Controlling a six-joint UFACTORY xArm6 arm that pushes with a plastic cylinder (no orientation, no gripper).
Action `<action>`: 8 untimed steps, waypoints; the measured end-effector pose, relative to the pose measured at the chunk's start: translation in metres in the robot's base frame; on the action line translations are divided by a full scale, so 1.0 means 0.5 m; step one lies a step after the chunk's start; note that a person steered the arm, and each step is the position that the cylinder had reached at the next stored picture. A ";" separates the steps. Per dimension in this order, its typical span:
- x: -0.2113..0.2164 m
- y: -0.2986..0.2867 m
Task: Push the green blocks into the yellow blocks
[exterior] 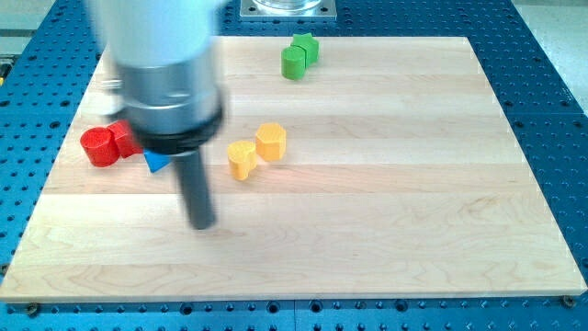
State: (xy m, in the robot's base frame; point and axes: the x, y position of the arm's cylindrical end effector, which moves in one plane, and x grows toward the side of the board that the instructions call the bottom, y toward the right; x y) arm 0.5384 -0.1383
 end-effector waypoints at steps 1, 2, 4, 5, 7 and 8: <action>-0.070 0.065; -0.141 0.168; -0.154 0.306; -0.283 0.448; -0.676 0.504; -0.691 0.398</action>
State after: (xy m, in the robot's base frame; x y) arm 0.1930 0.0609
